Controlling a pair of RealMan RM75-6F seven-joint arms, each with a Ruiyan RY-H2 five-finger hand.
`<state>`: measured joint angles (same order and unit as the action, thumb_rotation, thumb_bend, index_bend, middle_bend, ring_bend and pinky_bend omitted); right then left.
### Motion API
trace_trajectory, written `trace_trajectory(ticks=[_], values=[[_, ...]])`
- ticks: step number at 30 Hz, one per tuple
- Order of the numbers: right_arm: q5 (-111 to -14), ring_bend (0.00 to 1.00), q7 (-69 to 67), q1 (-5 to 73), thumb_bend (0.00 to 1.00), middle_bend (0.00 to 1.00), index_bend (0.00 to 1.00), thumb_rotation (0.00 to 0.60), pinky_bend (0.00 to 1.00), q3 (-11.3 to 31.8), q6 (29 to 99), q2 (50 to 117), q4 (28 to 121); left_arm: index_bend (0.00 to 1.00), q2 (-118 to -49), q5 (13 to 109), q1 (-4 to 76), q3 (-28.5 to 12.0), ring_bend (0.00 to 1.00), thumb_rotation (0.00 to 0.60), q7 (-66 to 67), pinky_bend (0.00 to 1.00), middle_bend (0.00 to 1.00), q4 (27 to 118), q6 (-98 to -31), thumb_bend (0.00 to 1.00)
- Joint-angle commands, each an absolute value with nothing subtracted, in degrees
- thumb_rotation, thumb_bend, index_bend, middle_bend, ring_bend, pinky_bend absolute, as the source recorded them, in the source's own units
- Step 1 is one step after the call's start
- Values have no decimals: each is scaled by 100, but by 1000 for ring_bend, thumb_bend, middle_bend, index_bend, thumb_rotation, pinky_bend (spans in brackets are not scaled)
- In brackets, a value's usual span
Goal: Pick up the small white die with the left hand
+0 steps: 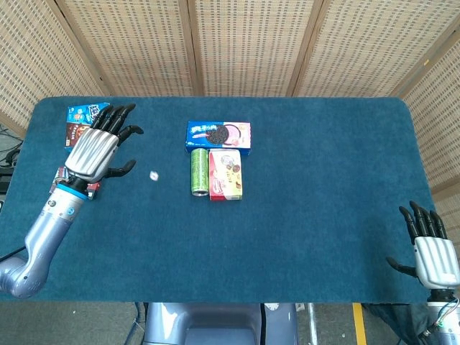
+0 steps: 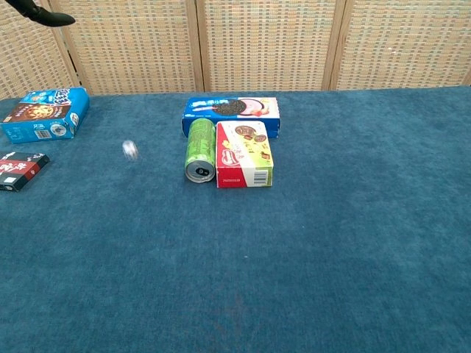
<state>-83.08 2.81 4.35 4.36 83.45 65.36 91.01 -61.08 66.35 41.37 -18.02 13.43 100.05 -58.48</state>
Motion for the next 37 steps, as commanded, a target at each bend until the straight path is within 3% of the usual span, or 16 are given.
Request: trace_trajectory(ticks=[1, 6, 11, 16, 22, 32, 37], values=[[-8307, 0, 281, 436, 1, 0, 0, 600, 0, 436, 8343, 6535, 9101, 234, -6118, 6608, 4149, -1784, 0, 600, 1344, 0, 0, 9994, -5839, 312], [-8308, 0, 285, 437, 1, 0, 0, 600, 0, 436, 8341, 6534, 9103, 195, -6118, 6577, 4137, -1748, 0, 600, 1288, 0, 0, 9963, -5858, 305], [-8304, 0, 263, 436, 1, 0, 0, 600, 0, 435, 8335, 6531, 9103, 6, -6004, 6578, 3939, -1611, 0, 600, 1117, 0, 0, 9981, -5945, 202], [-8326, 0, 250, 436, 1, 0, 0, 600, 0, 428, 8338, 6527, 9099, 0, -5891, 6606, 3472, -1247, 0, 600, 782, 0, 0, 9872, -6088, 153], [-8335, 0, 265, 432, 1, 0, 0, 600, 0, 427, 8353, 6527, 9113, 0, -5830, 6785, 2895, -867, 0, 600, 188, 0, 0, 9506, -6351, 0], [-8355, 0, 266, 426, 1, 0, 0, 600, 0, 423, 8371, 6526, 9111, 0, -6187, 7077, 1500, -131, 0, 600, -614, 0, 0, 9067, -7539, 0], [-8385, 0, 281, 421, 1, 0, 0, 600, 0, 415, 8395, 6531, 9102, 0, -6398, 7215, 1091, 54, 0, 600, -722, 0, 0, 8953, -7932, 0]])
